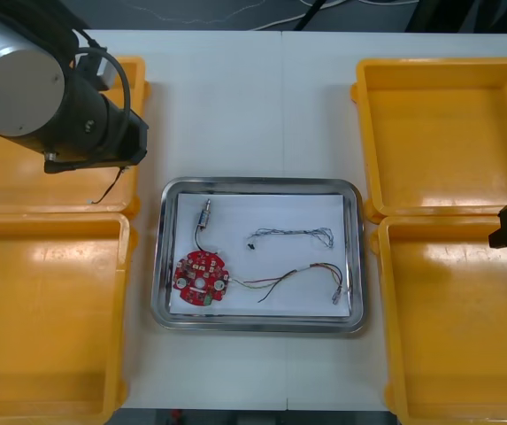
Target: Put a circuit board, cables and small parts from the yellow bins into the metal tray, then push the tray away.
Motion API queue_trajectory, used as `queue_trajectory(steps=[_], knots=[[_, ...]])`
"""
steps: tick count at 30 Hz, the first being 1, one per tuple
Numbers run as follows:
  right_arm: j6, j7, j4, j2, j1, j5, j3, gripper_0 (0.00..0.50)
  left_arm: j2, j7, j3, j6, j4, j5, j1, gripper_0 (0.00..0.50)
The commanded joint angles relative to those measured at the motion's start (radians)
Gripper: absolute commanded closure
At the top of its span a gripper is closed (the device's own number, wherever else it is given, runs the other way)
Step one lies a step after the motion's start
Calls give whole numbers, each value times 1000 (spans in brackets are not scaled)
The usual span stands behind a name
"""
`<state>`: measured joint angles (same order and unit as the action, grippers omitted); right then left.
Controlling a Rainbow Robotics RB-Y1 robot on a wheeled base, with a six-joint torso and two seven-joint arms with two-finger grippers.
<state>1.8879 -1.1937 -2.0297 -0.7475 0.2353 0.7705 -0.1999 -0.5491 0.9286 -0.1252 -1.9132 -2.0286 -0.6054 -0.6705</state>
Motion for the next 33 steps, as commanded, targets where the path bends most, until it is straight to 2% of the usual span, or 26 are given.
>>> queue_trajectory(steps=[1, 11, 33], knots=[[-10, -37, -32, -38, -13, 0, -32, 0, -29, -36, -57, -7, -39, -10, 9, 500], [-10, -44, -32, -38, -13, 3, -32, 0, -29, -83, -166, 36, -38, 13, 9, 500], [-10, -44, -32, -29, -13, 4, -32, 0, -25, -218, -429, 243, 11, 87, -17, 500]])
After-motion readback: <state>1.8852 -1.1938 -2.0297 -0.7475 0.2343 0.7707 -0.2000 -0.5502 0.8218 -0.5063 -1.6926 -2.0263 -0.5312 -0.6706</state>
